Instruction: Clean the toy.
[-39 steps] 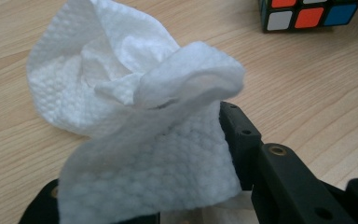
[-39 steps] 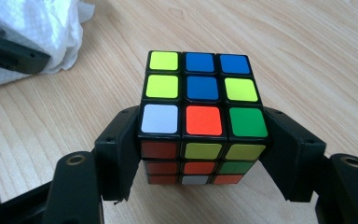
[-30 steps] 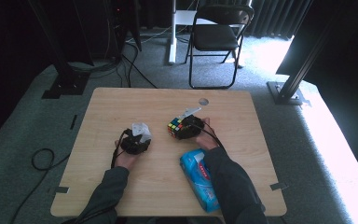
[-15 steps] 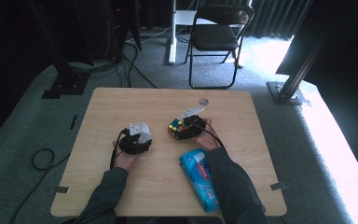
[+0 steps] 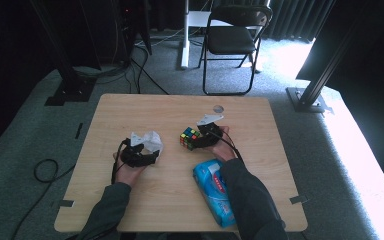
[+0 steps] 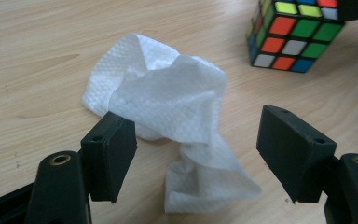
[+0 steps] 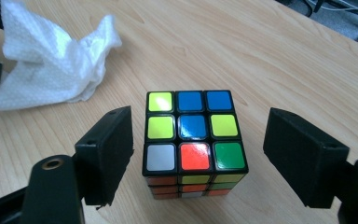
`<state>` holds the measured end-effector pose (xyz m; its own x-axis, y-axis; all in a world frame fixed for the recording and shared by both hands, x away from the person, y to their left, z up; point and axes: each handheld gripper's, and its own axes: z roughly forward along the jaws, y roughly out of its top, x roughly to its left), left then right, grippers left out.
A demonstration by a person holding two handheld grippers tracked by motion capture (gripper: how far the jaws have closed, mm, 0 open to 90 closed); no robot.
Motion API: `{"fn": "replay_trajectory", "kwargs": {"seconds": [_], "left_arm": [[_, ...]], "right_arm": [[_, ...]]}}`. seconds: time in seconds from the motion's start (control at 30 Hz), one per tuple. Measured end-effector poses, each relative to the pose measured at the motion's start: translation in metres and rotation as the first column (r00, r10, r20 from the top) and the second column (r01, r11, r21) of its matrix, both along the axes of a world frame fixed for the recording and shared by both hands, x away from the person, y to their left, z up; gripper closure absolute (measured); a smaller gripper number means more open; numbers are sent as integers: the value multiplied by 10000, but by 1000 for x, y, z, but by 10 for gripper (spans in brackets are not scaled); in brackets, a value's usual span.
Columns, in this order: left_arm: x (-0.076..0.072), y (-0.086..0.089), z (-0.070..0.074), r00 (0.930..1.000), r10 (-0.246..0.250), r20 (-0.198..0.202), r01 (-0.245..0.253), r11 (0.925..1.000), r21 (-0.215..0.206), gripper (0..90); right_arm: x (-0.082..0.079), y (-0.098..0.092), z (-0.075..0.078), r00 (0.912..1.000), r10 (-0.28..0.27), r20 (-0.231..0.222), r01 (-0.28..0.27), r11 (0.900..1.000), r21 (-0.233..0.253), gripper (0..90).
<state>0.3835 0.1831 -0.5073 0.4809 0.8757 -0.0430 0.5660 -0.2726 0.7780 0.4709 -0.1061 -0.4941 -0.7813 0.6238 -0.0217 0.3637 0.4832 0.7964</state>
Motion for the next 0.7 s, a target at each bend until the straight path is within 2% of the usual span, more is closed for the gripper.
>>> {"fn": "replay_trajectory", "kwargs": {"seconds": [0.2,0.3,0.43,0.5,0.57,0.67,0.7], "left_arm": [[-6,10,8,9997,115,204,-109,9994,-314,302],[-7,15,8,9997,157,209,-151,9994,-301,332],[-8,23,7,9992,357,177,-347,9980,-535,360],[-8,26,8,9991,408,125,-400,9971,-645,403],[-8,28,8,9989,445,151,-436,9975,-557,457],[-9,29,8,9990,419,173,-411,9983,-419,584],[-9,29,8,9990,419,173,-411,9983,-419,640]], "right_arm": [[-1,-6,4,9996,-239,146,232,9987,453,289],[-2,-9,5,9987,-385,328,370,9984,430,335],[-3,-12,5,9969,-589,526,566,9974,443,404],[-3,-14,6,9954,-780,563,753,9960,490,461],[-3,-16,6,9919,-1090,649,1059,9931,495,517],[-3,-18,7,9882,-1352,715,1320,9900,490,643],[-3,-18,7,9882,-1352,715,1320,9900,490,643]]}}
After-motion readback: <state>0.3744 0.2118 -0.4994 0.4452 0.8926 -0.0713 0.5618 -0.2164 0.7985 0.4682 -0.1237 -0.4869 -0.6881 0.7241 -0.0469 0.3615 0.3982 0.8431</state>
